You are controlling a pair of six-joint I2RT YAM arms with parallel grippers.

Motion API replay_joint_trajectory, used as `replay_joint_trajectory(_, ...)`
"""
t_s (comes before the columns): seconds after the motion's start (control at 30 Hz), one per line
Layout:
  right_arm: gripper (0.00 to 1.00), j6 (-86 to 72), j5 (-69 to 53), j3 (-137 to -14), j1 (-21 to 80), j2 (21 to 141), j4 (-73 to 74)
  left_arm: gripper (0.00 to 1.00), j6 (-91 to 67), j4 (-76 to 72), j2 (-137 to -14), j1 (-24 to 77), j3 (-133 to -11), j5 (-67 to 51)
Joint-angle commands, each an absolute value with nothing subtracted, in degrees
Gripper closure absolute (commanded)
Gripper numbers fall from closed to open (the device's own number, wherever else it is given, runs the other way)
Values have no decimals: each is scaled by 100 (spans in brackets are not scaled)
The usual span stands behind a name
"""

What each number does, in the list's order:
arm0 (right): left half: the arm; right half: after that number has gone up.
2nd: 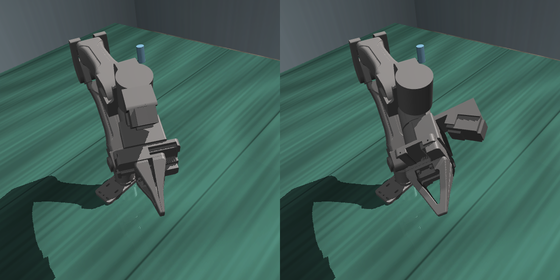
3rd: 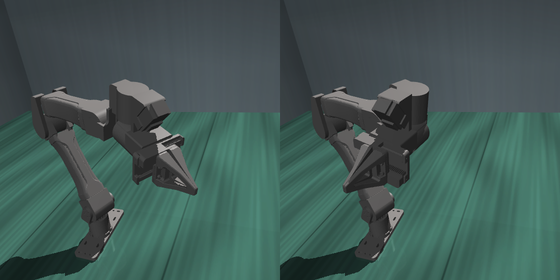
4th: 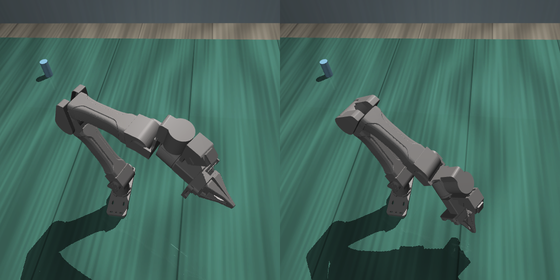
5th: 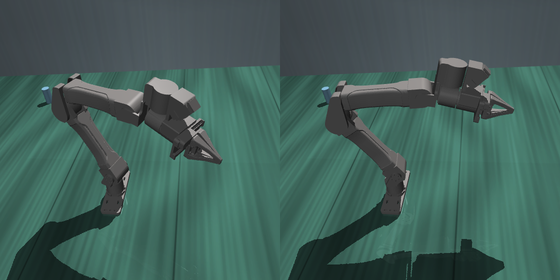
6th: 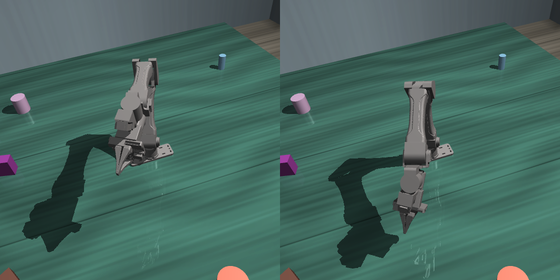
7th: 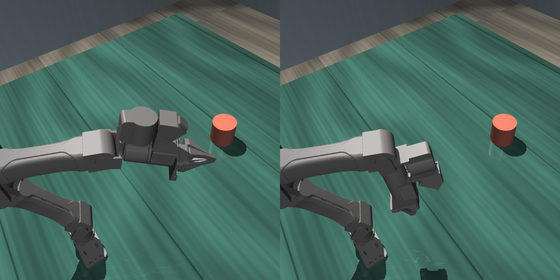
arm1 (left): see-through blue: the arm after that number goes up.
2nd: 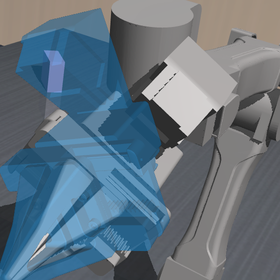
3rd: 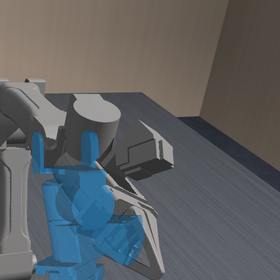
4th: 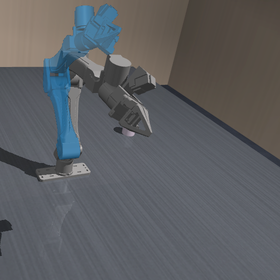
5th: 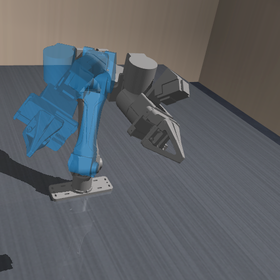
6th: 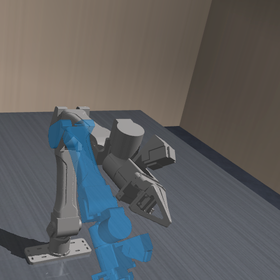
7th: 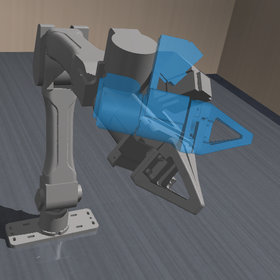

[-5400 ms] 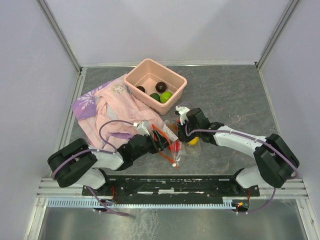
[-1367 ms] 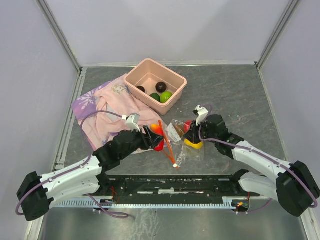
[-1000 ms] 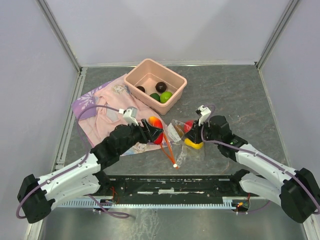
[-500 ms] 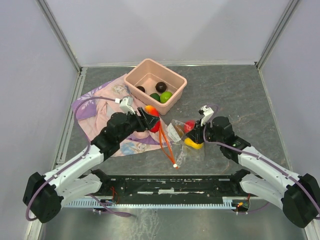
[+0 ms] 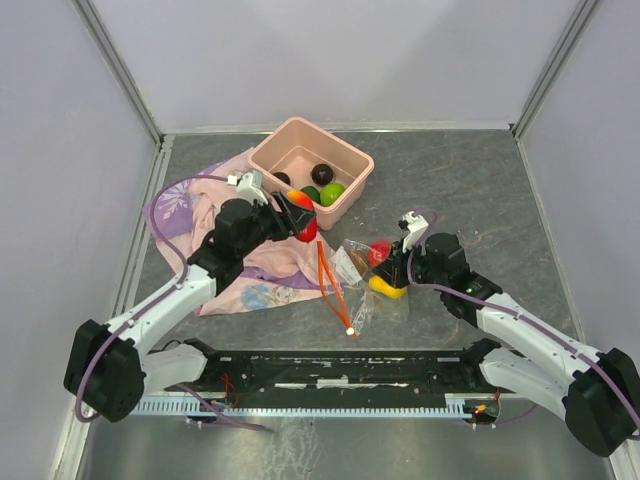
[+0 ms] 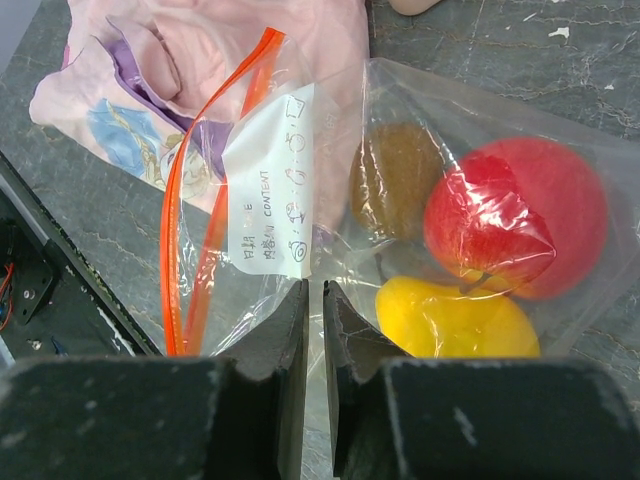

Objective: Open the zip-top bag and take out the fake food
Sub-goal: Place the fake fruit in the bin.

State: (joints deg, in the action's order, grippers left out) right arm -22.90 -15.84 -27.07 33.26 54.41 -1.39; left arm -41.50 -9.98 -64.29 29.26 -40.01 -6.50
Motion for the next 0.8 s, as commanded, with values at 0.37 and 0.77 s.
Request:
replay_joint_trajectory(0.37, 82, -2276, -1626, -2668, 3273, 5303, -217, 76, -3907, -1178, -7404, 2539, -5154, -917)
replay_joint_trajectory(0.77, 82, -2266, -1608, -2585, 3239, 5166, -158, 76, -3916, -685, -8285, 2477, -6219, -539)
